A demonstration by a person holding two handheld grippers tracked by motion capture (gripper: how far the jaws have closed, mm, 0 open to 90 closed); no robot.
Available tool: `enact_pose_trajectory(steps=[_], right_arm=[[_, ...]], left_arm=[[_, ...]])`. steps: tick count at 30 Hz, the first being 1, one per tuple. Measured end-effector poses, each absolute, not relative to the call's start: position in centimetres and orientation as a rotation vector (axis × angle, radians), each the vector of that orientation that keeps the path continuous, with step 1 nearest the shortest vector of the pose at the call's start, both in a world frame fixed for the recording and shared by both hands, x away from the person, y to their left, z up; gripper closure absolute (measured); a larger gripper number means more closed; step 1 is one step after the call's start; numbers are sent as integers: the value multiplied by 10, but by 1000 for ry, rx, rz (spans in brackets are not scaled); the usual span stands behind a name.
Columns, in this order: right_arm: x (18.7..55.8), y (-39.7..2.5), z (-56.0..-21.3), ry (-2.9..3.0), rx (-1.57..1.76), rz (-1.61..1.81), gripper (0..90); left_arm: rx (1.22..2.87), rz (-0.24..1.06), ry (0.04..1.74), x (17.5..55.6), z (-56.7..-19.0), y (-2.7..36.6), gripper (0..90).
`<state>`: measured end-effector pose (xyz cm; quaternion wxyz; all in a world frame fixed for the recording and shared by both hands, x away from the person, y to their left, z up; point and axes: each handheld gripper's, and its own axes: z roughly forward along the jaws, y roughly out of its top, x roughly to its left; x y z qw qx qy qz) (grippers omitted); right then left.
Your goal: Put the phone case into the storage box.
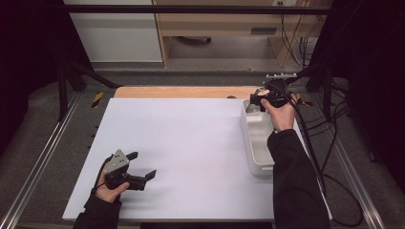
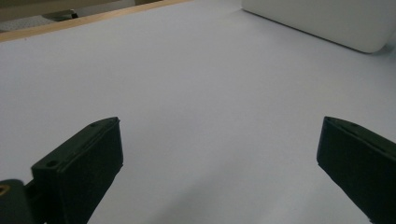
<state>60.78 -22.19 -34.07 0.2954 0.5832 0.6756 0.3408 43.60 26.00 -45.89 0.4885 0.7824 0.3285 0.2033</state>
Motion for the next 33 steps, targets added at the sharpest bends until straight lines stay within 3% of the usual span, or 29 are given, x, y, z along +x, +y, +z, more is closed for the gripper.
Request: enact_pose_trajectory(steps=[33], right_arm=[[641, -211, -377, 1838, 1681, 788, 115]], left_arm=[[1909, 487, 787, 437, -460, 259, 0]])
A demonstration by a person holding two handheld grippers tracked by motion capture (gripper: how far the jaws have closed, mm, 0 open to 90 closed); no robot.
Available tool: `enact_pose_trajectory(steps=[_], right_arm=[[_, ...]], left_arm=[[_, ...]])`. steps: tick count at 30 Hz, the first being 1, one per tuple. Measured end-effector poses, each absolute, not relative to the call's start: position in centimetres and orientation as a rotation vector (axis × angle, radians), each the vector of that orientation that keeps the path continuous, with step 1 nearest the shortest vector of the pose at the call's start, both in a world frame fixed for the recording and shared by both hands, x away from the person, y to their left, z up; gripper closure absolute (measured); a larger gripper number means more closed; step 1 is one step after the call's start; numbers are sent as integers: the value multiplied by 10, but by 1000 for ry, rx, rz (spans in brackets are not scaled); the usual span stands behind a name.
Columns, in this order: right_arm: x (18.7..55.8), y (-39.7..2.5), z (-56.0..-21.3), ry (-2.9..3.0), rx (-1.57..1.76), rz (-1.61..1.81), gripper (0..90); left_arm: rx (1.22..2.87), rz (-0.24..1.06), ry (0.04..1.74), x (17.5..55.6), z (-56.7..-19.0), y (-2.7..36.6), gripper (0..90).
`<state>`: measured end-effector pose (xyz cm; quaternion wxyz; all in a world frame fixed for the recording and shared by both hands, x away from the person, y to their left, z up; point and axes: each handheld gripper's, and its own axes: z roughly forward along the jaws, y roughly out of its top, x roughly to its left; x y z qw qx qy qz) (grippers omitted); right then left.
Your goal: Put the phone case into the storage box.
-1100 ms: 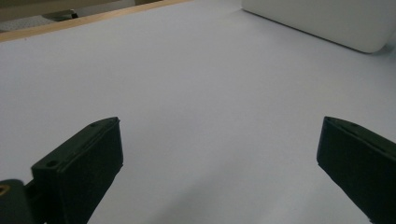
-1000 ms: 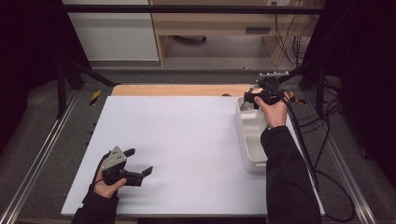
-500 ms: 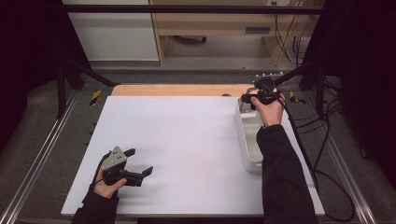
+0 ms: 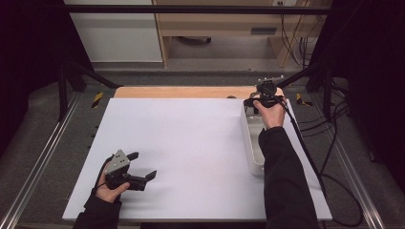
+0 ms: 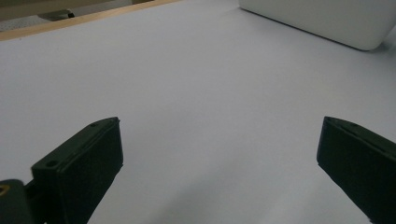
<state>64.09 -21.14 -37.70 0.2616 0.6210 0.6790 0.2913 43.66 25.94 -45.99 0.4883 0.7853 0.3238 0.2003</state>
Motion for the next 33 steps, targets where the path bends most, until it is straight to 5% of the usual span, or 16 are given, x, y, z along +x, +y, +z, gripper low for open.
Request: enact_pose_trajectory(steps=[33], right_arm=[[652, -210, -390, 1820, 1668, 788, 59]], left_arm=[[1911, 480, 782, 437, -461, 259, 0]])
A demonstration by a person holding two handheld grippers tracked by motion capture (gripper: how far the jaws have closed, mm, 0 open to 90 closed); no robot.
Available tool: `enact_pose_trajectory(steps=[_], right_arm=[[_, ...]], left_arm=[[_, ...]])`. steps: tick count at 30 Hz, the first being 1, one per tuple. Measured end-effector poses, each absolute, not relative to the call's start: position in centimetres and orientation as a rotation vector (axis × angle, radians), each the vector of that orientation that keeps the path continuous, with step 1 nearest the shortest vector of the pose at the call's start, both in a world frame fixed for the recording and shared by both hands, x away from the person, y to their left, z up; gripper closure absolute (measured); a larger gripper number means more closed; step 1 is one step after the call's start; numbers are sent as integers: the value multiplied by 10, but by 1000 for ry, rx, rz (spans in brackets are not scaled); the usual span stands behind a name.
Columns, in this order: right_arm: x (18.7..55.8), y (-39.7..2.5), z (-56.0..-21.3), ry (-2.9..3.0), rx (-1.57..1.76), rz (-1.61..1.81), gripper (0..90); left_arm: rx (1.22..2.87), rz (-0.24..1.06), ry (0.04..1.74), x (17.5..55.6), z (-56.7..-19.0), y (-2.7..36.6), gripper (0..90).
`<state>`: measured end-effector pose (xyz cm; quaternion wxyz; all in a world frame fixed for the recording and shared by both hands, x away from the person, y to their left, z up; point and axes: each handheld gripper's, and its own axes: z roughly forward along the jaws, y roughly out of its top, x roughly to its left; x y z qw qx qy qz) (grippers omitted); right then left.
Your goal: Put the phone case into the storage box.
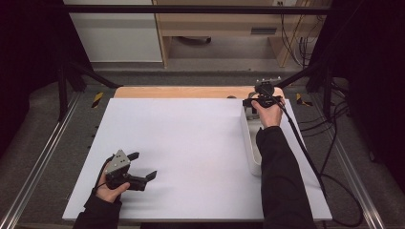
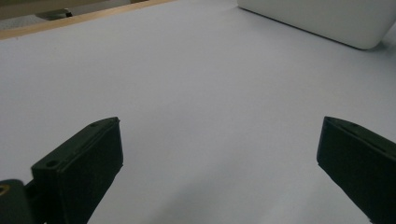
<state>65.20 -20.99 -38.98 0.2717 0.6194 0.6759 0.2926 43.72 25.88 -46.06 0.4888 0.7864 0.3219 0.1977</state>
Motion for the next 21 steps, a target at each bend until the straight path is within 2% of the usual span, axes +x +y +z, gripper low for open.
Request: enact_pose_trajectory(steps=[3, 21], right_arm=[[652, -210, -389, 1822, 1646, 810, 10], [640, -218, -368, 1731, 1514, 986, 5]], left_arm=[[1913, 480, 780, 437, -461, 258, 0], [1912, 479, 778, 437, -461, 258, 0]])
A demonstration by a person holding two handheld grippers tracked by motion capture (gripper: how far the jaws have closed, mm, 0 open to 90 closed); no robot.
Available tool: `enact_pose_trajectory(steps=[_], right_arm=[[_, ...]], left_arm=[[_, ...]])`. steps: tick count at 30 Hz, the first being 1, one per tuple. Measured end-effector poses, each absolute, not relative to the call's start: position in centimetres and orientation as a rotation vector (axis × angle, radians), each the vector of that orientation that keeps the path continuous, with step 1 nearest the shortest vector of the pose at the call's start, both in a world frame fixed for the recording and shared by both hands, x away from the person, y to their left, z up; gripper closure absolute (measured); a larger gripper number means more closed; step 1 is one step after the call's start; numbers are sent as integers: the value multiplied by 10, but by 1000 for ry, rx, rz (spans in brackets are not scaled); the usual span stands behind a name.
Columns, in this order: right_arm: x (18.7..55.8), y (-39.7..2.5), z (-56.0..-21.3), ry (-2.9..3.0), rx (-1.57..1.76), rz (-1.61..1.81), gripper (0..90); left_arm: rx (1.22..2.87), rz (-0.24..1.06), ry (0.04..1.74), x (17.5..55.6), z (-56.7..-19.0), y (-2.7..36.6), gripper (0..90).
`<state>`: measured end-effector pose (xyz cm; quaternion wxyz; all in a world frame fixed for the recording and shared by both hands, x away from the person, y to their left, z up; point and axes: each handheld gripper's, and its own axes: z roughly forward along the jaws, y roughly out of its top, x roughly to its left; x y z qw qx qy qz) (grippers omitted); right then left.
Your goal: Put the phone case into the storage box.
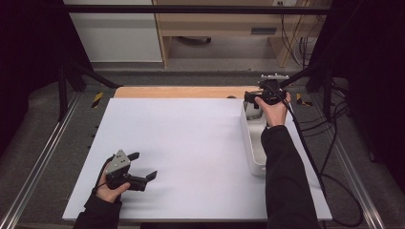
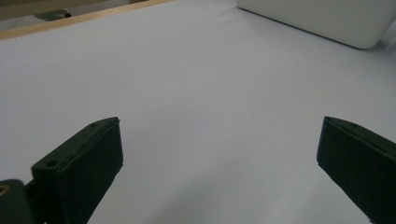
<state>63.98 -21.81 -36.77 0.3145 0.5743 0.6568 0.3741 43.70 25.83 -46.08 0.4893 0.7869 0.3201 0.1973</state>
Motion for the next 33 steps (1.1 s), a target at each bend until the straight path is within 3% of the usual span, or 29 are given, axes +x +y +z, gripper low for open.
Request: enact_pose_trajectory(steps=[16, 33], right_arm=[[603, -223, -340, 1740, 1338, 1173, 5], [516, -224, -343, 1838, 1059, 1407, 15]], left_arm=[[1907, 481, 779, 437, -460, 259, 0], [1881, 483, 767, 435, -457, 258, 0]])
